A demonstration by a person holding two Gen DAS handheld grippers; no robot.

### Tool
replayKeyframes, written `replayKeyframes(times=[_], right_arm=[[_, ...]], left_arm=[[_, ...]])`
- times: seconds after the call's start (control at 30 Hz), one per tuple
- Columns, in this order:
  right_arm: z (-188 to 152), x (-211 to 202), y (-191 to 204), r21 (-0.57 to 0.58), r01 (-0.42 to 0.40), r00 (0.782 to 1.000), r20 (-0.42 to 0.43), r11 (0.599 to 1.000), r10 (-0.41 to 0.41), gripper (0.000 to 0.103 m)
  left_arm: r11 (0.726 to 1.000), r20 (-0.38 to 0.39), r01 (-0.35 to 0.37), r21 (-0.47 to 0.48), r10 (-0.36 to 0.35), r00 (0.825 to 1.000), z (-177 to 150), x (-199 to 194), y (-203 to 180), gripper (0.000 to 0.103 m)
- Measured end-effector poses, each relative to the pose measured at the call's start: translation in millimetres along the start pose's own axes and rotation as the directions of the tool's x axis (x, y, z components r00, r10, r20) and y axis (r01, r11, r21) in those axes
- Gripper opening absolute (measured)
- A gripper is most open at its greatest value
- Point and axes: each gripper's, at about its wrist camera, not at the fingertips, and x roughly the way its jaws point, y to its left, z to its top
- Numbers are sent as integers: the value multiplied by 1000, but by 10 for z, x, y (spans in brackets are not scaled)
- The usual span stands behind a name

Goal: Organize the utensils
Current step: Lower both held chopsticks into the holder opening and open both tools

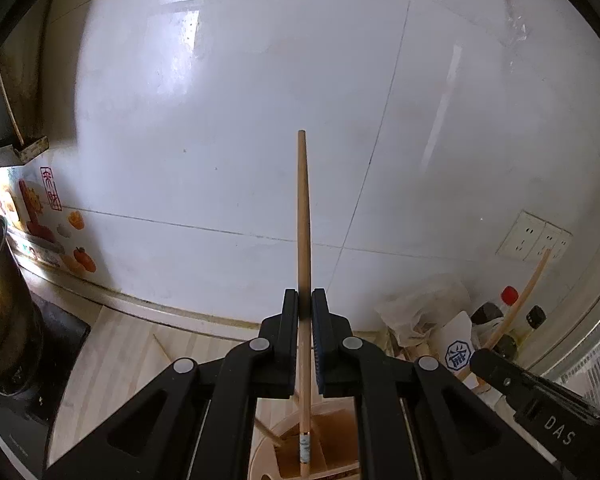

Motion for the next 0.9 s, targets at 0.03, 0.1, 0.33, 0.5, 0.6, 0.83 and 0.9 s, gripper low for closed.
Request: replayKeyframes(times=[0.03, 0.1, 0.33, 0.5, 0.6, 0.83, 0.9], right_arm=[[-6, -12, 12, -1, -1, 1000, 2, 1000, 1, 7], [-11, -27, 18, 1, -2, 1000, 8, 1000, 2, 7], [-44, -24, 49, -14, 5, 1000, 24, 1000, -4, 7], [-67, 43, 48, -19, 3, 1000, 12, 1000, -3, 7], [-67, 104, 57, -29, -2, 1000, -12, 1000, 2, 7], [-113, 202, 94, -57, -17, 995, -98, 998, 12, 9], [-127, 165, 89, -59, -13, 995, -101, 998, 7, 16]], left_arm=[[1000, 3, 0, -3, 0, 1000, 10, 5, 4, 4], [1000, 12, 3, -9, -3, 1000, 23, 20, 15, 4], [999, 24, -3, 40, 2, 1000, -24, 10, -50, 4], [999, 1, -6, 44, 6, 1000, -92, 9, -15, 5], [999, -8, -8, 46, 9, 1000, -140, -27, 7, 5], [997, -49, 18, 69, -15, 999, -234, -174, 5, 8], [997, -67, 13, 72, -9, 998, -228, -234, 6, 8]])
